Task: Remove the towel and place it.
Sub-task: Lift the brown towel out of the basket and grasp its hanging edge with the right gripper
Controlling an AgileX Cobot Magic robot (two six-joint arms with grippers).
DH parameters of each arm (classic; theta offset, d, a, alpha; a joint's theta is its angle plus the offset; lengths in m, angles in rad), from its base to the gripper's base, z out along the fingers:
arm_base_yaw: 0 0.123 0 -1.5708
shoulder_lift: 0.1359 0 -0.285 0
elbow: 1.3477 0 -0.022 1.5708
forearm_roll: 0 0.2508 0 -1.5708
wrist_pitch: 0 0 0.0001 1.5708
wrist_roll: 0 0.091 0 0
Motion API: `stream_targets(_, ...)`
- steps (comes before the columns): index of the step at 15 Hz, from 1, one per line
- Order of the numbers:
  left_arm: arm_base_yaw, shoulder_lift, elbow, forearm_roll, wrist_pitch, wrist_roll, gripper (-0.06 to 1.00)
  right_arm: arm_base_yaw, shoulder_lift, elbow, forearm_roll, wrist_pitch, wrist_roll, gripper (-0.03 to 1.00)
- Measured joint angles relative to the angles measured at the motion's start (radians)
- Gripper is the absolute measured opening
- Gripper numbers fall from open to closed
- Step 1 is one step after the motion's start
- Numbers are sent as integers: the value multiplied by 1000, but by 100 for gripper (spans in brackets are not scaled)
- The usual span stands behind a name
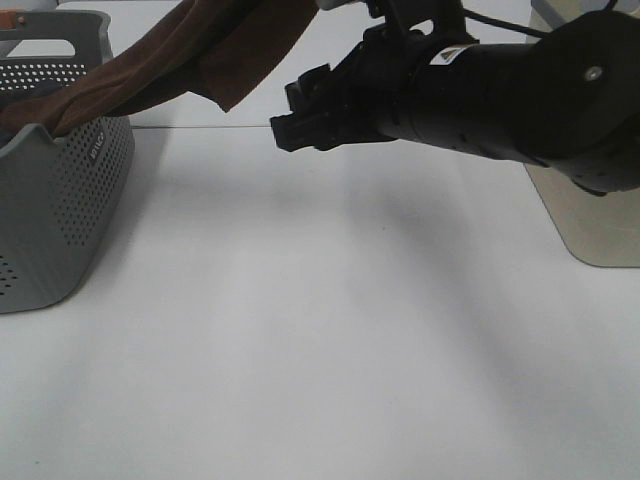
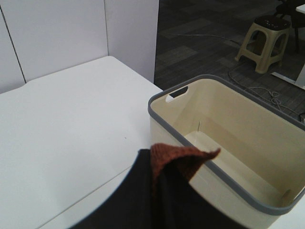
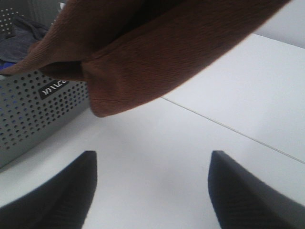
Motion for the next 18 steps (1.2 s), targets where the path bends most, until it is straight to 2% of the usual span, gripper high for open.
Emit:
stream_targets(1, 0, 0, 0, -2, -24, 0, 0, 16, 32, -7, -84, -25, 60, 70)
stream_targets(2, 0, 0, 0, -3, -35, 0, 0, 20, 50, -9, -121, -46, 88, 72)
stream_targets(4, 0, 0, 0, -22, -67, 0, 0, 27, 117, -11, -194, -173, 184, 76)
stream_targets(6, 0, 0, 0, -45, -77, -2, 0, 27, 173, -14, -198, -327, 209, 78)
stream_targets(8, 0, 0, 0, -53, -87, -3, 0, 27, 215, -51, -191, -396, 221, 79)
stream_targets(10, 0, 0, 0, -55, -75, -3, 0, 27, 242, -121, -24, -417, 194, 79)
stream_targets(11, 0, 0, 0, -52, -67, -3, 0, 27, 242, -124, 65, -430, 142, 79)
stream_targets(16, 0, 0, 0, -22, -61, -3, 0, 27, 242, -126, 574, -472, -278, 79)
stream_targets(17, 0, 0, 0, -18, -61, -3, 0, 27, 242, -126, 634, -482, -328, 79)
stream_targets(18, 0, 0, 0, -18, -61, -3, 0, 27, 238, -126, 647, -475, -351, 79)
